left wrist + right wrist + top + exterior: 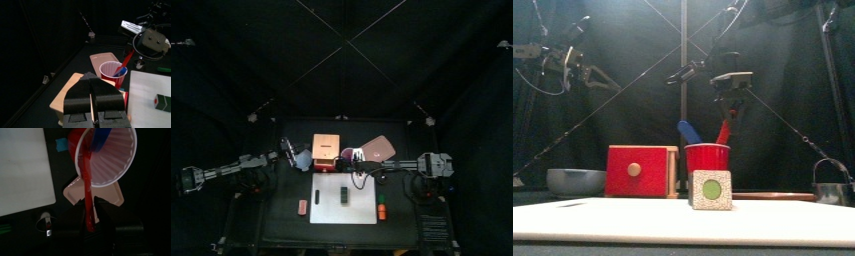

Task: Place sushi on board then cut the sushi with the knife then place the pieces on the plate
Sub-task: Pick knife at handle with right hand

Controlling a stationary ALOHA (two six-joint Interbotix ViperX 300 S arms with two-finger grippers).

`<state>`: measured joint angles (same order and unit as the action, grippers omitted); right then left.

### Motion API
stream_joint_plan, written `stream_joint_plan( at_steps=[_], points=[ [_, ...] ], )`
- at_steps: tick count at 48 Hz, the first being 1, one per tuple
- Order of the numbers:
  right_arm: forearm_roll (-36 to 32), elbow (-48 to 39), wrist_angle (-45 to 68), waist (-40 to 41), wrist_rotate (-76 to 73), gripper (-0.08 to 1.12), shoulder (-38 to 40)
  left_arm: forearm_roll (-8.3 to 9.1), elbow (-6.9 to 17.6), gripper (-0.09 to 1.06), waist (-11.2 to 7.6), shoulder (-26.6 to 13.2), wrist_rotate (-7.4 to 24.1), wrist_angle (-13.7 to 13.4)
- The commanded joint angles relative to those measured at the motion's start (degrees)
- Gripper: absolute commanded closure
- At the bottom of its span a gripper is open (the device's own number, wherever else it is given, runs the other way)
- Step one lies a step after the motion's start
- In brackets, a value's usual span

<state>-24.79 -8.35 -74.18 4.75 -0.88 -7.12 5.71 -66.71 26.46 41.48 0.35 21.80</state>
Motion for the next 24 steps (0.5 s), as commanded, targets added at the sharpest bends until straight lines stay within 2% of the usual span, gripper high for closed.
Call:
stream_joint_plan(
  at_steps=[1, 13, 24],
  points=[
    [-0.1, 1.9, -0.2, 0.1, 0.0, 0.47, 1.2, 0.00, 0.8, 0.88, 0.26, 0.0, 0.0, 0.4],
    [1.1, 3.2, -1.1, -0.5, 0.2, 0.49, 1.3, -0.09, 0.7, 0.88, 0.44, -0.1, -0.2, 0.4],
    [4.0, 4.0, -1.5, -1.1, 0.2, 0.65, 2.5, -0.09, 0.7, 0.88, 0.44, 0.0, -0.3, 0.4]
  ],
)
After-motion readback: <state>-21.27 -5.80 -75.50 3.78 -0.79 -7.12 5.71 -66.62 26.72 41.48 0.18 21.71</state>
